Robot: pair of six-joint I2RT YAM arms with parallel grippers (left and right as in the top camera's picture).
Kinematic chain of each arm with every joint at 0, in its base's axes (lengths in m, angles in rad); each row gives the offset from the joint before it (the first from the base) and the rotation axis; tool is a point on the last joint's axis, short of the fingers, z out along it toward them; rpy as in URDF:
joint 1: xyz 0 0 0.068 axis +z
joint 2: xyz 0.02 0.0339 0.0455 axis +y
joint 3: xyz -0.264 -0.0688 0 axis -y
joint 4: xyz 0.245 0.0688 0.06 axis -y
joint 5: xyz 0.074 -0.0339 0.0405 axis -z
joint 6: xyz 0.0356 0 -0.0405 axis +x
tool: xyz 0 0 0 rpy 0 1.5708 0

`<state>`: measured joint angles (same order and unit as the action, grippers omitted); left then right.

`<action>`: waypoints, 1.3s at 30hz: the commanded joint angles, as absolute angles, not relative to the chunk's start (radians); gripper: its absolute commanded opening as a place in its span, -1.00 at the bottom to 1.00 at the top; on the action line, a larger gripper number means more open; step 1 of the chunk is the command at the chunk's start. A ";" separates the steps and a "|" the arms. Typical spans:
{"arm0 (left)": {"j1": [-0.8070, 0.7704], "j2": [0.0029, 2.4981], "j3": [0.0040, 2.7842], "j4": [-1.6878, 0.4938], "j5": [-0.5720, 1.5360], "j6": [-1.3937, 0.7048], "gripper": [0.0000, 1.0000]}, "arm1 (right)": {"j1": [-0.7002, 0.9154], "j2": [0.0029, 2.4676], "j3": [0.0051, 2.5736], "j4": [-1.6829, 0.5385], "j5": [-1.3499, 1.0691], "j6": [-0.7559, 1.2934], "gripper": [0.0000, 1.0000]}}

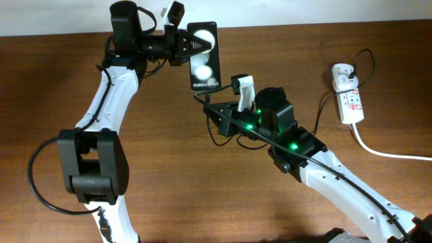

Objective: Plug charger to phone and switch on socket
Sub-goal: 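Push the cable plug up into the phone's bottom port with the right gripper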

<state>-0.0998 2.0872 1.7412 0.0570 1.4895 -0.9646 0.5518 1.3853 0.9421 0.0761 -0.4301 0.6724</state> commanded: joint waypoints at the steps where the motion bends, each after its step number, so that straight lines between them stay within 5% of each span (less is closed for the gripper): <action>1: -0.112 2.079 1.755 0.064 1.526 -0.945 -1.00 | 0.554 1.388 0.940 0.080 -0.410 0.659 -0.92; 39: -0.125 2.080 1.755 0.067 1.572 -0.868 -1.00 | 0.483 1.388 0.940 0.094 -0.415 0.663 -0.92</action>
